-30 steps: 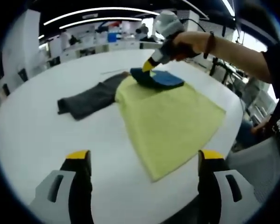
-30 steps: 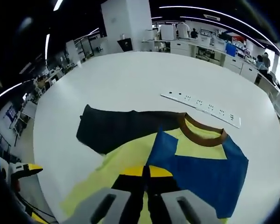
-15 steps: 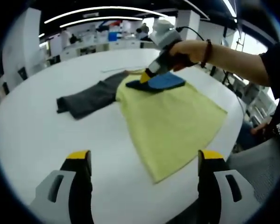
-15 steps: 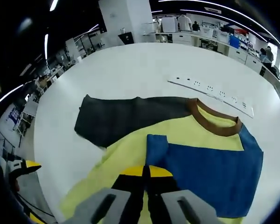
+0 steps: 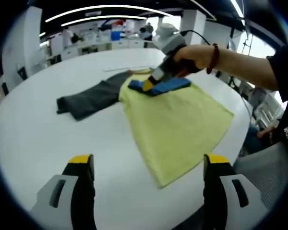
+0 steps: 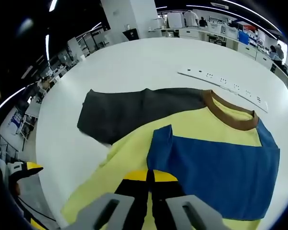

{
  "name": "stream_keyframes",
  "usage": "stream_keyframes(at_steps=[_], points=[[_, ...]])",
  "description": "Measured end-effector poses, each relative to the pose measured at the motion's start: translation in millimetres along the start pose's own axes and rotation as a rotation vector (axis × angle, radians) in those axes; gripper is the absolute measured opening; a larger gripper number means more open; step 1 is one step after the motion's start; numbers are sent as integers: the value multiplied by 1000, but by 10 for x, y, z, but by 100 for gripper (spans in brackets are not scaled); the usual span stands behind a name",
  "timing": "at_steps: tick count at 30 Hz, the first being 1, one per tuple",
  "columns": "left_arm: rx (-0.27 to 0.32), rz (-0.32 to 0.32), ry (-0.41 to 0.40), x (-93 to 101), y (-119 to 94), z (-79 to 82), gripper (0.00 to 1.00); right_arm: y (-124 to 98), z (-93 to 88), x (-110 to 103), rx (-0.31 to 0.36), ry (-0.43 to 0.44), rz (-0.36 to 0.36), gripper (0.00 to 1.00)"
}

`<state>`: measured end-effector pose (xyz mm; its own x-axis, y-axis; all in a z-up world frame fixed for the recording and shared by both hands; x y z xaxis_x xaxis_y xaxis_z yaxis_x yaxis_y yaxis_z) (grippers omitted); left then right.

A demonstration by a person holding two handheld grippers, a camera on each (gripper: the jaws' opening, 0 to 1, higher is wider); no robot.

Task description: Fold the garment on the visible template until the final outline fits inside the template.

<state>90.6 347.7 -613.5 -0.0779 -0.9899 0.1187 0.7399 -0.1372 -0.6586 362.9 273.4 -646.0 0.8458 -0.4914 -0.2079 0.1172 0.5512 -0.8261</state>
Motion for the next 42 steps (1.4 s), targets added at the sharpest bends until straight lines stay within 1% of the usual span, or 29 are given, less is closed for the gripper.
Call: stream_keyframes(at_steps=[8, 11, 15, 17, 20, 22, 24, 28, 30, 34, 39, 42], points=[[-4, 4, 3, -15, -16, -21, 91, 56, -59, -13, -13, 0, 3, 0], [-4, 4, 2, -15, -20, -22, 91, 68, -63, -13, -4, 1, 9, 0], [-4, 4, 6, -12, -22, -16, 91, 22, -68, -4, 12, 2, 29, 1], [-1, 5, 9, -10, -22, -7, 91, -21, -51, 14, 36, -14, 15, 6], [4, 5, 10, -10, -21, 6, 91, -85, -42, 61, 47, -16, -4, 13], [5, 5, 15, -9, -19, 14, 91, -141, -34, 105, 61, -11, -17, 14], [7, 3, 15, -2, -18, 23, 91, -151, -35, 147, 63, -11, -23, 14], [7, 1, 18, 12, -15, 31, 90, -131, -56, 189, 57, -4, -8, 19], [7, 0, 20, 10, -18, 33, 90, -113, -72, 200, 51, 5, 7, 19], [8, 5, 16, -7, -37, 29, 90, -81, -92, 213, 42, -13, 1, 18], [5, 16, 15, -29, -61, 27, 90, -25, -109, 195, 38, -12, 10, 17], [2, 22, 17, -40, -74, 27, 90, -19, -116, 178, 44, -26, 8, 14]])
Point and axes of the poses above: the point that each gripper's makers call its tool centre point, and the gripper's own axes: y roughly forward along the fingers, x roughly to its right, z roughly out of its top, the point moved 9 cm from there along -y, roughly backward along the fingers
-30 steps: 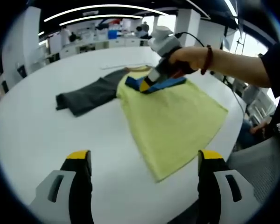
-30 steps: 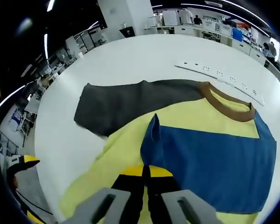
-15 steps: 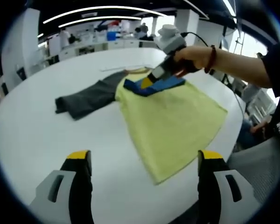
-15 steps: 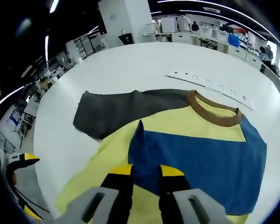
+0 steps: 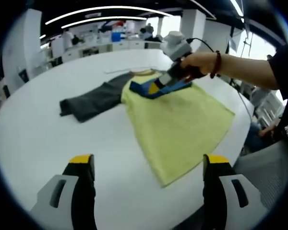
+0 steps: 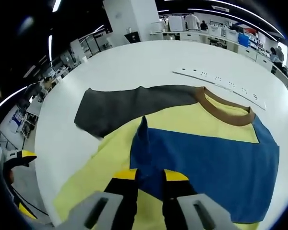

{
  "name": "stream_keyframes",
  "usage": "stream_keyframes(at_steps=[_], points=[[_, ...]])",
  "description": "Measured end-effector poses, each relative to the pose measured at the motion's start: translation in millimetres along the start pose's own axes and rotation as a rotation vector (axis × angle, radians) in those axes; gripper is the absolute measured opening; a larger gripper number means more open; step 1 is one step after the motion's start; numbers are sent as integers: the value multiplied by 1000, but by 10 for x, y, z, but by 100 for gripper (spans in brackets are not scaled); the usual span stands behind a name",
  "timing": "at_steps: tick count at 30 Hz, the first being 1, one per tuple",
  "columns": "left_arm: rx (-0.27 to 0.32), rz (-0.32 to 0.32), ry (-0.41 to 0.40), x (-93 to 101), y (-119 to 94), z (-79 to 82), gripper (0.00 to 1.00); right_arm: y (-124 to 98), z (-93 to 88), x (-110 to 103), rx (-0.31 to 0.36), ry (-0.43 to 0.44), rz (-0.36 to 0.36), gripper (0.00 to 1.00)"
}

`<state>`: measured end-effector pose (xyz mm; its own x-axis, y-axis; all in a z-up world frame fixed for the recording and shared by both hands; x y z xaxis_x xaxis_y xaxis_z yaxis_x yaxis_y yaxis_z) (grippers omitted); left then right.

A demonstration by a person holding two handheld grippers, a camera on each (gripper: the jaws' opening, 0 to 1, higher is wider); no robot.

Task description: Fold the garment on the visible template until the final outline fits inside the template.

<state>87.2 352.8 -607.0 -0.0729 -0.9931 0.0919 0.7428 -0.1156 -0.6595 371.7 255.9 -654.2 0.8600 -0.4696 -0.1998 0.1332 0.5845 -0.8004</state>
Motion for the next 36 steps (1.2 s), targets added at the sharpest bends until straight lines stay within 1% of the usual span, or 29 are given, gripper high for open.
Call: stream_keyframes(at_steps=[9, 11, 14, 23, 28, 32, 36], points=[[0, 15, -1, -17, -32, -6, 90, 4, -2, -25, 10, -26, -12, 4], [2, 16, -2, -15, -39, -4, 90, -14, 9, -35, 18, -23, -10, 0], [3, 19, -1, -14, -48, -5, 90, -49, 33, -79, 29, -11, 19, 0], [6, 20, 2, -12, -60, -3, 90, -98, 64, -224, 49, -3, 71, 0], [8, 19, 3, -8, -68, -8, 90, -104, 76, -371, 63, -8, 112, 0], [7, 17, 4, -8, -77, -16, 90, -63, 59, -481, 55, -27, 131, 0], [8, 19, 2, -18, -94, -24, 90, -19, 36, -540, 43, -34, 140, 0]])
Point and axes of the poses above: the point that each gripper's makers call its tool centre point, and the gripper's own axes: y roughly forward along the fingers, x roughly to its right, z roughly out of its top, the point moved 9 cm from there along -y, roughly backward along the fingers
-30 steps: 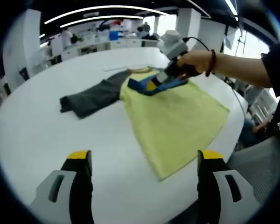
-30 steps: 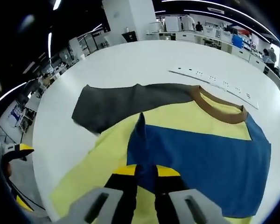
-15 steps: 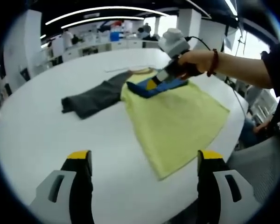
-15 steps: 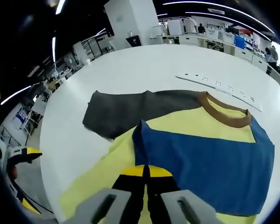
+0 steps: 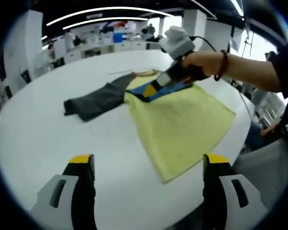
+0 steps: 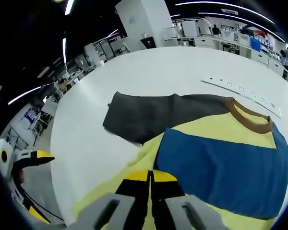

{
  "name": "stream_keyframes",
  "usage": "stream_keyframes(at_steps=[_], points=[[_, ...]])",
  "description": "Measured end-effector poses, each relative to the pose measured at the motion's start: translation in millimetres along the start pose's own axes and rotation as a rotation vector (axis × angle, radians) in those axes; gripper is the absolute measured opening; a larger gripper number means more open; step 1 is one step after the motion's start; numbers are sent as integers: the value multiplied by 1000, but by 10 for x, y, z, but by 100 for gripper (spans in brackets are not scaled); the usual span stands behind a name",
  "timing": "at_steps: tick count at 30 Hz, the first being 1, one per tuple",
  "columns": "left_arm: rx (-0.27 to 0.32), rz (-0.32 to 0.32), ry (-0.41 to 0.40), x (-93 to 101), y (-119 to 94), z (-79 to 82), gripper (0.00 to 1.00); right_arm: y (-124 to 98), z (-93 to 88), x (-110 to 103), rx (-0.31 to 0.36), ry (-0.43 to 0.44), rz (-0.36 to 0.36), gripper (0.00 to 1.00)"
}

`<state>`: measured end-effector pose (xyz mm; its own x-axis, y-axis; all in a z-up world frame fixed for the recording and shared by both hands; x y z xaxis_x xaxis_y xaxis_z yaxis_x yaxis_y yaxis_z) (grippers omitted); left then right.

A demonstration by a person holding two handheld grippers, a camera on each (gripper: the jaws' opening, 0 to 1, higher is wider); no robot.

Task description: Fold the garment on the visible template until the final outline fits inside the template.

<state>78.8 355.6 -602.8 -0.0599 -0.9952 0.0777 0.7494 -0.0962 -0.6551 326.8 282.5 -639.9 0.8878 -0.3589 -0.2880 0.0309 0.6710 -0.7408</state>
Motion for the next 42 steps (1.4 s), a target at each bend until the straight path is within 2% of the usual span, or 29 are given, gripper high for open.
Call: stream_keyframes(at_steps=[11, 16, 21, 30, 42], points=[[-6, 12, -9, -25, -44, -41, 89, 100, -70, -81, -32, -15, 14, 0], [-4, 12, -9, -19, -34, -42, 90, -22, 12, -112, -7, 2, 31, 0], [-2, 5, -3, 7, -12, -22, 90, -122, 87, -87, 13, -22, 11, 2], [9, 7, 4, 6, -5, 29, 92, -335, 110, 133, 22, -6, -43, 22], [18, 32, 1, 0, -14, 63, 99, -702, 88, 501, 61, 22, -136, 32]])
Point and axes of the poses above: the point that each gripper's makers call its tool centre point, and the gripper's own axes: y roughly forward along the fingers, x roughly to its right, z roughly out of its top, the point moved 9 cm from there along -y, roughly backward along the fingers
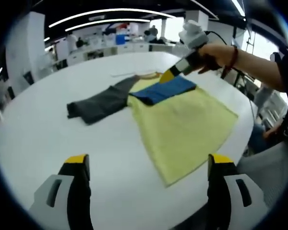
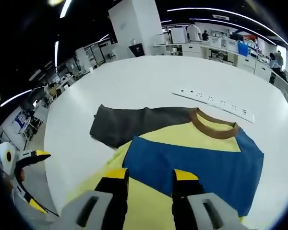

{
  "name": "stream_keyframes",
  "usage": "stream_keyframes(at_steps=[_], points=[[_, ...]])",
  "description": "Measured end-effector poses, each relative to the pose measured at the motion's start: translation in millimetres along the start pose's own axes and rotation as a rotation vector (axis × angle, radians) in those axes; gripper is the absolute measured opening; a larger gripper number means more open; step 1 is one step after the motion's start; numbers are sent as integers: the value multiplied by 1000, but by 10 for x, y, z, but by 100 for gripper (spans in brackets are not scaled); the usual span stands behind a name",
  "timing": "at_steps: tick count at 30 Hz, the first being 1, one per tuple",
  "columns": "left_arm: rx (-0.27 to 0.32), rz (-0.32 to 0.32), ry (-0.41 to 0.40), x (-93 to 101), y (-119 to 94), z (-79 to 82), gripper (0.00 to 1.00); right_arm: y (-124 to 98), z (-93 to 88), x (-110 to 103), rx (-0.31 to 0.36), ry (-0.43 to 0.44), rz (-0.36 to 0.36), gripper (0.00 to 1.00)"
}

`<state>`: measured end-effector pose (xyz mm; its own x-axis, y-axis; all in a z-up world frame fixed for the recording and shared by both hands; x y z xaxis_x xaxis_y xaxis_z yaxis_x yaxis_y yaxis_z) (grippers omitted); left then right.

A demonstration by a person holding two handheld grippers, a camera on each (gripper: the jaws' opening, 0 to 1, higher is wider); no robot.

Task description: Fold the garment on the visible template until the final outline fits inside the template.

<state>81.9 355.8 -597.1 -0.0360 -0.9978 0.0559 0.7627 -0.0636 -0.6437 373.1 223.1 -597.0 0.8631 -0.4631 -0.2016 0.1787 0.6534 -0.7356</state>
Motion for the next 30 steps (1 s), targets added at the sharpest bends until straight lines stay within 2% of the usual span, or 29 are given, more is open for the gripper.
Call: stream_keyframes(at_steps=[20, 30], points=[[1, -3, 1, 17, 15, 26, 99, -522, -284, 799, -8, 88, -177, 32], [-3, -4, 3, 16, 6, 14, 99, -679, -384, 1046, -8, 118, -214, 31]])
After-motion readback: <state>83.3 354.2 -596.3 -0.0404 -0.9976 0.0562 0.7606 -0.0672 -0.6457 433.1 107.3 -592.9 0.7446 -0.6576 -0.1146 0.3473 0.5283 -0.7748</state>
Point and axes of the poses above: the point that each gripper's makers call its tool centre point, and the gripper's own axes: y roughly forward along the fingers, x roughly to its right, z roughly out of its top, the point moved 9 cm from there along -y, roughly backward along the fingers
